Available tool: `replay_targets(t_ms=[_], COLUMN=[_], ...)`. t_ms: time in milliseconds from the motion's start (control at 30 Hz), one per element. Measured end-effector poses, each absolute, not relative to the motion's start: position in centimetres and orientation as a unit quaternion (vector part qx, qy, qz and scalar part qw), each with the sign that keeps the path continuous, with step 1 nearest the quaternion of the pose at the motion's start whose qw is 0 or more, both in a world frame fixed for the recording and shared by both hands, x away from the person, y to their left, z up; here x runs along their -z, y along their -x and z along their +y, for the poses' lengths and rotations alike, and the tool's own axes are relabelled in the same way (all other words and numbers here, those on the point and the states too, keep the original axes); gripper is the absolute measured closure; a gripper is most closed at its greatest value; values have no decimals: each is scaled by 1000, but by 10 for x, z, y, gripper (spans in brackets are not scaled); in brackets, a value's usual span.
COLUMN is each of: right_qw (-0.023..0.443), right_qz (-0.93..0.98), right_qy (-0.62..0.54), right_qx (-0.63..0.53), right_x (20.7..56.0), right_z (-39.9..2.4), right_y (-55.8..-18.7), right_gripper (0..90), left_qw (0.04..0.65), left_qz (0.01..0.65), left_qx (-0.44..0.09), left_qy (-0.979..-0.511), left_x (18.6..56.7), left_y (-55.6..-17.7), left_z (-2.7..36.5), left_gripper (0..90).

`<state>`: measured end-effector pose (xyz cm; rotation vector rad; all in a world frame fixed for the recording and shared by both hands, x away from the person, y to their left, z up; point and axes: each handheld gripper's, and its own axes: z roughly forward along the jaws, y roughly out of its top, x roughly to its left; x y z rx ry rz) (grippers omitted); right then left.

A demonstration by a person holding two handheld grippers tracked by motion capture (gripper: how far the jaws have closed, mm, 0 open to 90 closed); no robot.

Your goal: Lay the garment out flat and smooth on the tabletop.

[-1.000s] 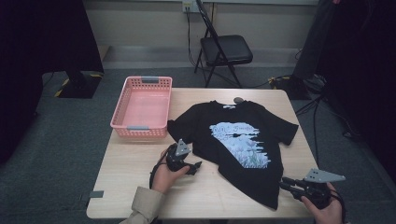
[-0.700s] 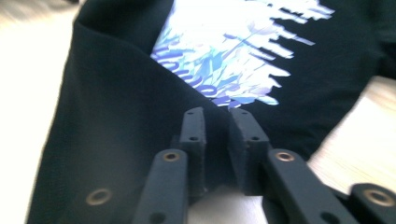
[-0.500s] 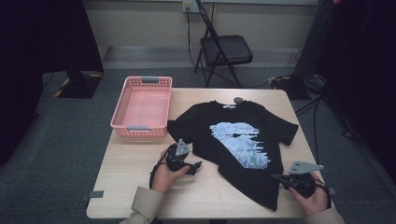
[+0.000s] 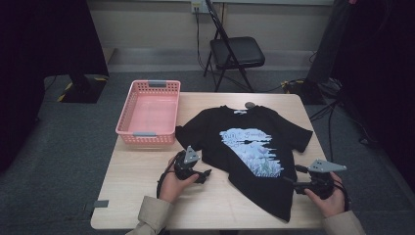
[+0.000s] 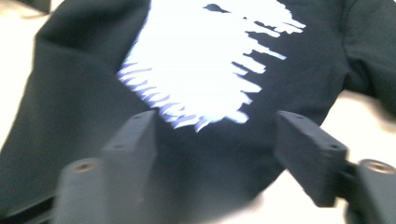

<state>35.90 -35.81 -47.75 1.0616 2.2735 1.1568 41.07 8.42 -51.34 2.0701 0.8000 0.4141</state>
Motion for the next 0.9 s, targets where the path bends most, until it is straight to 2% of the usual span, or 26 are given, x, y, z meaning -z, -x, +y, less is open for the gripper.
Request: replay_targets(t_ms=[167, 400, 900], right_qw=[192, 188, 169], right_qz=[818, 839, 833], right_qy=[-369, -359, -387], right_qx=[-397, -364, -358], right_x=[483, 490, 501], right_z=[-354, -350, -358], right_y=[-384, -407, -414], right_gripper=[156, 134, 82], left_qw=[428, 428, 427], left_qz=[320, 321, 325], left_qx=[-165, -165, -163], left_qy=[-829, -829, -828], left_x=[513, 513, 512], left_y=[-411, -411, -411], left_z=[84, 84, 83], left_gripper=[151, 151, 156])
